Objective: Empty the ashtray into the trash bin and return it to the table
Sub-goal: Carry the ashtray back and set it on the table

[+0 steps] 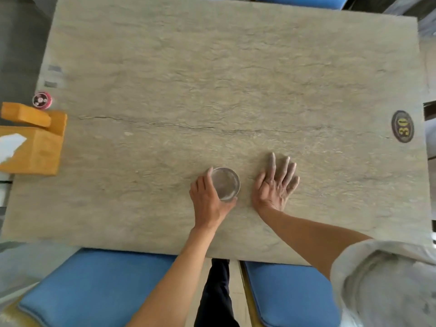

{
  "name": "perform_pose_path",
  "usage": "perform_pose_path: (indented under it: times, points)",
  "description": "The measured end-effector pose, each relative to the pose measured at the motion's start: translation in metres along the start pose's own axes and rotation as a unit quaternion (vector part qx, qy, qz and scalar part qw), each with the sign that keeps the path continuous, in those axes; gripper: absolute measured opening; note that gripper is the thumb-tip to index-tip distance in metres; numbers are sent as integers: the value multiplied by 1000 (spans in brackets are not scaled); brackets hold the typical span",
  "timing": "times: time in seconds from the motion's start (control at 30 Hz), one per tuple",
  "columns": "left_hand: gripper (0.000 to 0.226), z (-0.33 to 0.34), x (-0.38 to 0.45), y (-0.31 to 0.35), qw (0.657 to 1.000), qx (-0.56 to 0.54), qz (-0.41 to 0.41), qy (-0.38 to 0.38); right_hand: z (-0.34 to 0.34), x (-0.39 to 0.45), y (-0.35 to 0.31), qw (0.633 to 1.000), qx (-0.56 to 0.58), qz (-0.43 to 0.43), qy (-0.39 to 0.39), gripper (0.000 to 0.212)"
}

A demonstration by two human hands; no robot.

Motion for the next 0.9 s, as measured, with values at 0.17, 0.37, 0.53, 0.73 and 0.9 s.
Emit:
perform_pose_path:
  times: [0.17, 0.37, 0.53, 0.73, 0.9]
  points:
    - [119, -3, -21, -15, 999, -45, -26, 10, -1, -1, -1, 1000, 6, 11, -9, 64]
    - [96, 1, -34, -32, 985, -134, -102, 28, -5, -2, -6, 1000, 26, 9, 0, 57]
    - [87, 0, 1, -15, 986, -133, -86, 49, -6, -2, -6, 1000, 17, 12, -2, 56]
    - [87, -4, 55, 0, 988, -122, -59, 77, -6, -2, -6, 1000, 17, 19, -2, 56]
    - [86, -11, 98, 7, 987, -118, -49, 100, -5, -3, -5, 1000, 19, 20, -5, 56]
Point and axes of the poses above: each hand's wrist, its own x-axis towards the middle knuckle, its own z-axis out of the palm, y = z × x, the point moved 10 cm from there along x, towards the middle knuckle, and after that the axes turned 10 degrees about x, right-handed, at the moved point
